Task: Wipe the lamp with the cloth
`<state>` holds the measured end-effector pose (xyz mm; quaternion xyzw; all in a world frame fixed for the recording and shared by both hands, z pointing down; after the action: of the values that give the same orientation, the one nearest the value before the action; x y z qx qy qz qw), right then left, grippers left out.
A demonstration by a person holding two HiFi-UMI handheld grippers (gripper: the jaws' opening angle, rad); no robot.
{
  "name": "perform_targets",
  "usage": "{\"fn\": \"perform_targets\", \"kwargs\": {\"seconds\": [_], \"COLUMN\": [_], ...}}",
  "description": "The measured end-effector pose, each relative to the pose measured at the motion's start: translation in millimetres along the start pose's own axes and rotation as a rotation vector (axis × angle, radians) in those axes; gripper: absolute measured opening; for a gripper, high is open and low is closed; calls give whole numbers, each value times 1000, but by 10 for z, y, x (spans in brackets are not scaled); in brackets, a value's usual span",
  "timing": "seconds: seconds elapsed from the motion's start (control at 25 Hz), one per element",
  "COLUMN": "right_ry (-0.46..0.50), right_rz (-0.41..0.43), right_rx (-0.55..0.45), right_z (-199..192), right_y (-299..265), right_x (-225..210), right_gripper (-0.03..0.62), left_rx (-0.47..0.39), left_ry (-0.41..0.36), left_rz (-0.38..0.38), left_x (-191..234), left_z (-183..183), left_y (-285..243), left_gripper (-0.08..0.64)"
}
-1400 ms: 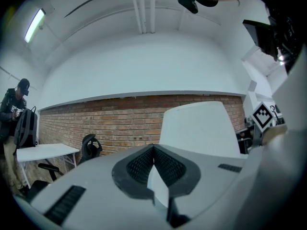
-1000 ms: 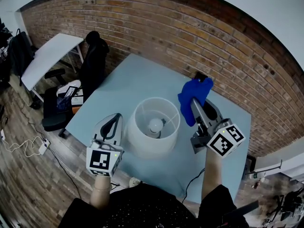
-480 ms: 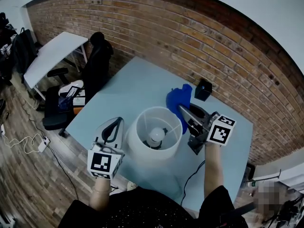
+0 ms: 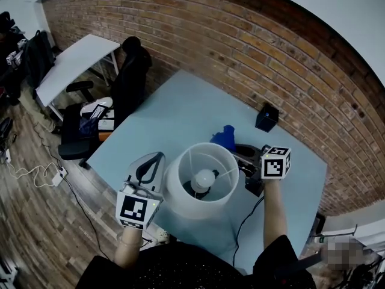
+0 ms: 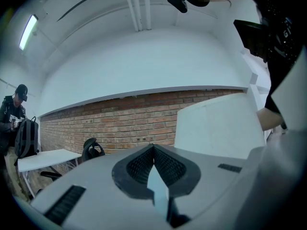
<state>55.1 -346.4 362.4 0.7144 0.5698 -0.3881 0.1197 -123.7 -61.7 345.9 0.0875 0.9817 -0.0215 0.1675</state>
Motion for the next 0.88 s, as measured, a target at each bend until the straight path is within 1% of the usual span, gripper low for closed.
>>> {"fn": "perform_targets", "kwargs": {"seconds": [0.2, 0.36, 0.44, 0.52, 0.6, 0.64, 0.76, 0.88], "right_ry": [17, 73, 96, 97, 106, 124, 184, 200], "right_rz": [-23, -48, -16, 70, 189, 253, 431, 577], "right_rx": [80, 135, 116, 58, 23, 21, 56, 122], "right_z": [-40, -1, 69, 215, 440, 563, 917, 1160], "right_y": [-84, -145, -133, -93, -71, -70, -137, -291], "right_x": [-180, -230, -200, -103, 63, 158, 399, 547], "right_gripper": [87, 87, 87, 87, 87, 87, 87, 87], "left_rx": [25, 31, 29, 31, 24, 14, -14, -34], "left_ry": [19, 32, 35, 37, 38, 39, 23, 9], "left_rz": [-20, -28, -37, -49, -65, -75, -105, -135], "left_x": [55, 176, 224, 272, 343, 378, 462, 488], "left_z": [-147, -221, -223, -191, -107, -60, 47, 125], "left_y": [-89, -223, -312, -396, -470, -506, -620, -690], "left_gripper": [9, 9, 9, 8, 9, 9, 9, 9]}}
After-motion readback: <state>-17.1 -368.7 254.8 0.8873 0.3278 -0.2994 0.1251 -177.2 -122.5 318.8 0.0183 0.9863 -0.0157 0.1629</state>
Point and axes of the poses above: the fingertips, and each gripper's own axes: y backward along the fingers, x to its left, z out of its top, the point moved 10 cm from there along y, backward along the fingers, and after that the axes turned 14 degrees about -y, right-handed, at the moved point
